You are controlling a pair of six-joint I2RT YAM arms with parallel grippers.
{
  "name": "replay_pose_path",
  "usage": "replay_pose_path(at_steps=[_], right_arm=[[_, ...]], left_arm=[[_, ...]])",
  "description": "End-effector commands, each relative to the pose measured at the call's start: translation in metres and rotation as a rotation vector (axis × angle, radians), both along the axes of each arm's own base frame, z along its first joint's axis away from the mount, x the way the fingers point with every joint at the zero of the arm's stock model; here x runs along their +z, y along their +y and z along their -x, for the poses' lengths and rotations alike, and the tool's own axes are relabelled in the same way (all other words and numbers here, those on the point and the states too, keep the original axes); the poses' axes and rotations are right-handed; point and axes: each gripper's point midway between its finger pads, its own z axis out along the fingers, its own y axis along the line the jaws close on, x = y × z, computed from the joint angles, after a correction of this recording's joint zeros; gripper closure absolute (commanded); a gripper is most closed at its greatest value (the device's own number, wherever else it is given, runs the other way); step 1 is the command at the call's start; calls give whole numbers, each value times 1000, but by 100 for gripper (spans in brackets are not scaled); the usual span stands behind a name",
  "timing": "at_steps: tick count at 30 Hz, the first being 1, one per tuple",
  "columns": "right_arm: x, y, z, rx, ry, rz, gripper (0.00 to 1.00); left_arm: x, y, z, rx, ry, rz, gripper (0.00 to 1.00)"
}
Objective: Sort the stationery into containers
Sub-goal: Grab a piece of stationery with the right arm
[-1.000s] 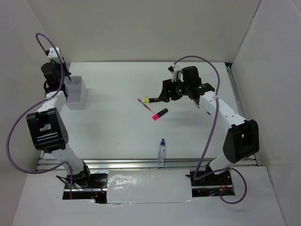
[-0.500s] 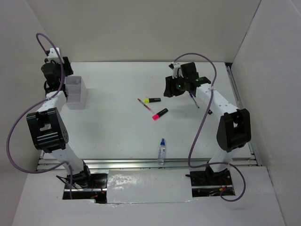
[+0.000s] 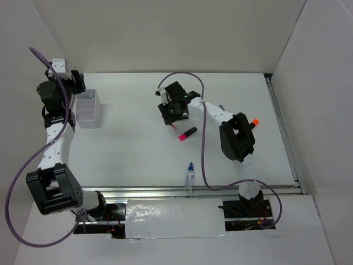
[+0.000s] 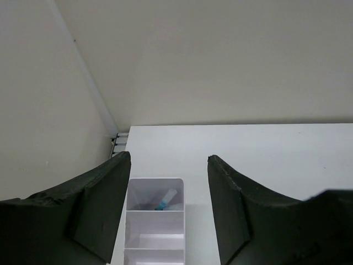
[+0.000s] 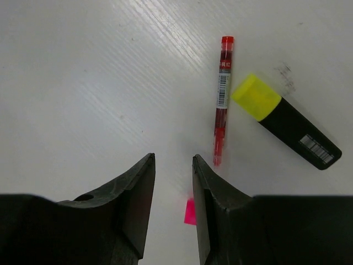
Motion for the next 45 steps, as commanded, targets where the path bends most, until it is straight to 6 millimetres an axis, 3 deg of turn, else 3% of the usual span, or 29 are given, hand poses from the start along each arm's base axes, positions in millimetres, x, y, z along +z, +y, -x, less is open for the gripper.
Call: replay_pose_path(at_steps=[1, 14, 31, 35, 41, 45], right_arm=[[3, 3, -9, -5, -28, 47, 60], [-32, 1, -18, -10, -10, 112, 60], [-60, -16, -29, -36, 15, 163, 62], [-51, -11, -26, -18, 3, 146, 64], [-19, 4, -18, 38, -82, 134, 64], [-15, 5, -20, 40, -99, 156, 64]], left_arm=[[15, -19, 20, -65, -30, 16, 30], [32, -47, 45, -151, -55, 67, 24], [29, -51, 49, -170, -55, 50, 23], [26, -52, 49, -173, -49, 45, 23], [22, -53, 50, -180, -44, 50, 23], [25, -55, 50, -185, -51, 47, 23]])
